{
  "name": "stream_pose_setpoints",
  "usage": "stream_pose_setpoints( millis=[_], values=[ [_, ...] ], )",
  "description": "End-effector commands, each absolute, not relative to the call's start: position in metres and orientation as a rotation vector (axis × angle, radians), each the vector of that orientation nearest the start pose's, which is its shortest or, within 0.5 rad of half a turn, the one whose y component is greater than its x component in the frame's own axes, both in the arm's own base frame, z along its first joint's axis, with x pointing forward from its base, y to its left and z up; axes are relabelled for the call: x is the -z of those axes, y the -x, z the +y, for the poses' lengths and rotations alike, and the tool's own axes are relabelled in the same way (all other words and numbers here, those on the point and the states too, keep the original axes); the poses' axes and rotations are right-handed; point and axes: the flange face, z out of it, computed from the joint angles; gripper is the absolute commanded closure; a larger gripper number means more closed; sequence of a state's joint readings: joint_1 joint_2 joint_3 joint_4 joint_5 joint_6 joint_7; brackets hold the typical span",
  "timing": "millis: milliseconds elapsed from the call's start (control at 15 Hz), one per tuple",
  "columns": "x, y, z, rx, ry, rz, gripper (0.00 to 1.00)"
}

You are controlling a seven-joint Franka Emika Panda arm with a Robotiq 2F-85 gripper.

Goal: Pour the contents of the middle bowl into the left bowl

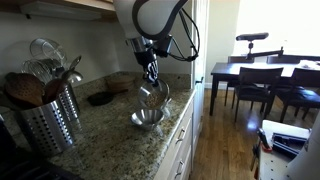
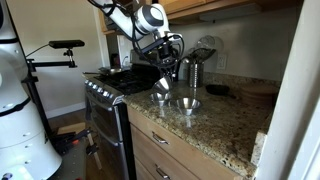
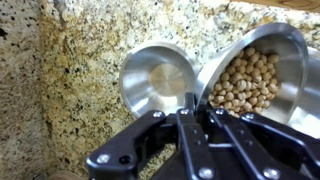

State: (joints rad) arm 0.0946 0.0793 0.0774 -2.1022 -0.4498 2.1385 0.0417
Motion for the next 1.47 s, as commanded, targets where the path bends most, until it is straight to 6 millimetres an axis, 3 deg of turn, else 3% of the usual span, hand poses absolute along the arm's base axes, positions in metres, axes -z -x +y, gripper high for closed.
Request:
stream_pose_setpoints(
  millis=[0,400,667,1400],
  values=[
    [-0.392,-0.530,0.094,-0.007,3.525,-0.677,0.92],
    [-0.388,-0.517,0.136,-0.042,3.580,-0.799,0.92],
    [-0.388,-0.512,0.148,-0.045,3.623,-0.842,0.92],
    [-0.380,-0.529,0.130,-0.049,3.674,-0.740,0.92]
  ],
)
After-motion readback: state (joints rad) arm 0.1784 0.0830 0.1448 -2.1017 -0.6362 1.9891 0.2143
